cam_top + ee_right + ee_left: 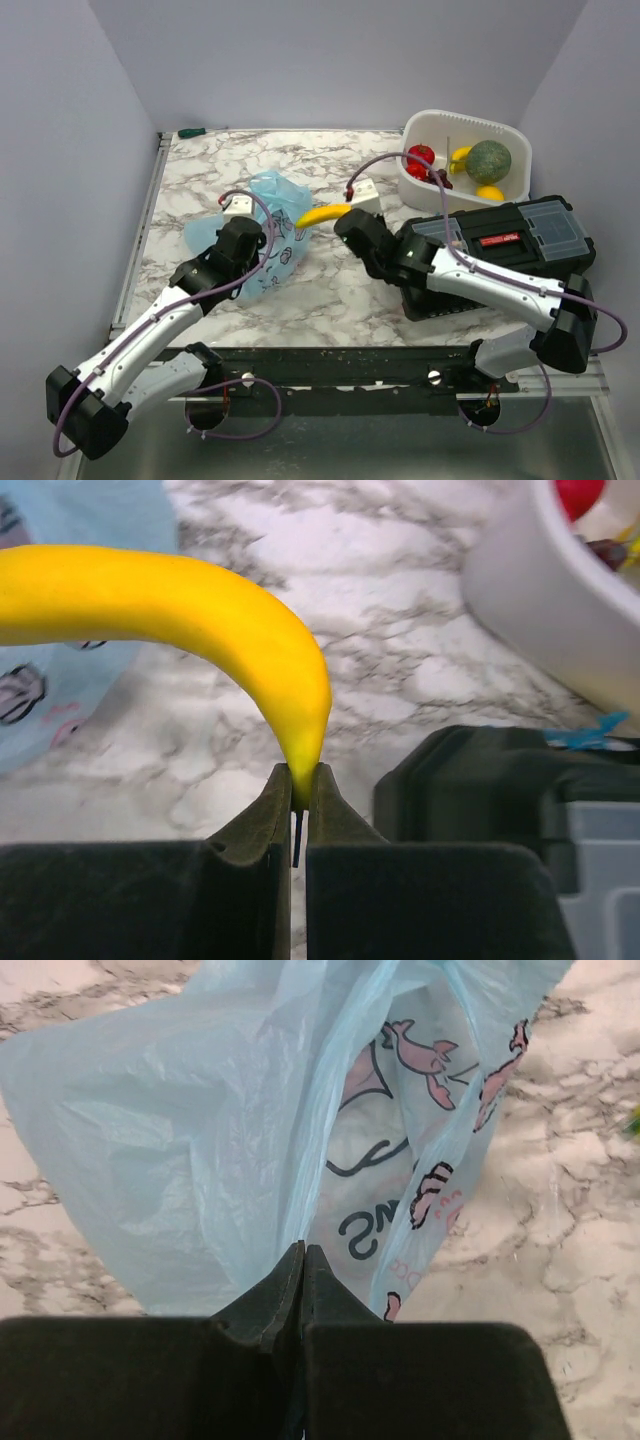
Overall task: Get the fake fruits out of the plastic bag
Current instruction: Place the fake fruit in the bin.
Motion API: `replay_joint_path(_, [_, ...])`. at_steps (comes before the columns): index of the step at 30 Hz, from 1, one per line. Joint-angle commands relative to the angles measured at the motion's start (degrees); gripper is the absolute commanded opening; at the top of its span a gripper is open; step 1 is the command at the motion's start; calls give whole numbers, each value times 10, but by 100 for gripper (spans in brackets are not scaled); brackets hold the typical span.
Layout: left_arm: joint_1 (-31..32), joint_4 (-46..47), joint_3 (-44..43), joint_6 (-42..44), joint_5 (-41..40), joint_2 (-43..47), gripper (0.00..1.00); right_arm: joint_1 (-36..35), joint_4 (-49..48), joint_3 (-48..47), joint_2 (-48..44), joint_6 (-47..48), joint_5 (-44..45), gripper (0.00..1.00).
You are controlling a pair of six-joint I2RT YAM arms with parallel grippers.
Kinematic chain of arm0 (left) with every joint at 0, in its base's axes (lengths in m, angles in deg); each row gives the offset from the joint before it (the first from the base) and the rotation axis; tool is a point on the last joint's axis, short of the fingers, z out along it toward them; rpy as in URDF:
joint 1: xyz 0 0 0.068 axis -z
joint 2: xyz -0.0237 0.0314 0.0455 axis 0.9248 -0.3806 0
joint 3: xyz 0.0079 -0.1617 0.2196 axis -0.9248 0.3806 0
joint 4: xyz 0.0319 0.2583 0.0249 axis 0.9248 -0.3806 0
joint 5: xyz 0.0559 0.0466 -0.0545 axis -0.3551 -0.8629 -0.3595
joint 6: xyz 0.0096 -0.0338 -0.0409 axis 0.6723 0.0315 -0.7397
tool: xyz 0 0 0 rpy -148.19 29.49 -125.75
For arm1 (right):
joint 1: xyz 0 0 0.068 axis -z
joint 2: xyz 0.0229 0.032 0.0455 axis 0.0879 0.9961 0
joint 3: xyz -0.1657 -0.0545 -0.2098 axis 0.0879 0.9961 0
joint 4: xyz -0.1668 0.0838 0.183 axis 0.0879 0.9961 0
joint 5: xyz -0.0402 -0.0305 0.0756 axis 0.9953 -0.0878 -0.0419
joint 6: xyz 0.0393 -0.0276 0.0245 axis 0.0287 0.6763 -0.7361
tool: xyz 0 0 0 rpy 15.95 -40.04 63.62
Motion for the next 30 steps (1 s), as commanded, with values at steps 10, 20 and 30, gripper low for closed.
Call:
replay_joint_path(10, [-68, 14, -35, 27, 147, 24, 67, 300, -52, -98, 60, 71, -30, 1])
replay_joint_path(20, [-68, -50, -37, 81, 201, 207, 87, 456, -26, -223, 206, 62, -36, 1])
replay_joint_path(30, [-68, -12, 53, 70, 215, 369, 88, 517, 21, -285, 295, 60, -70, 1])
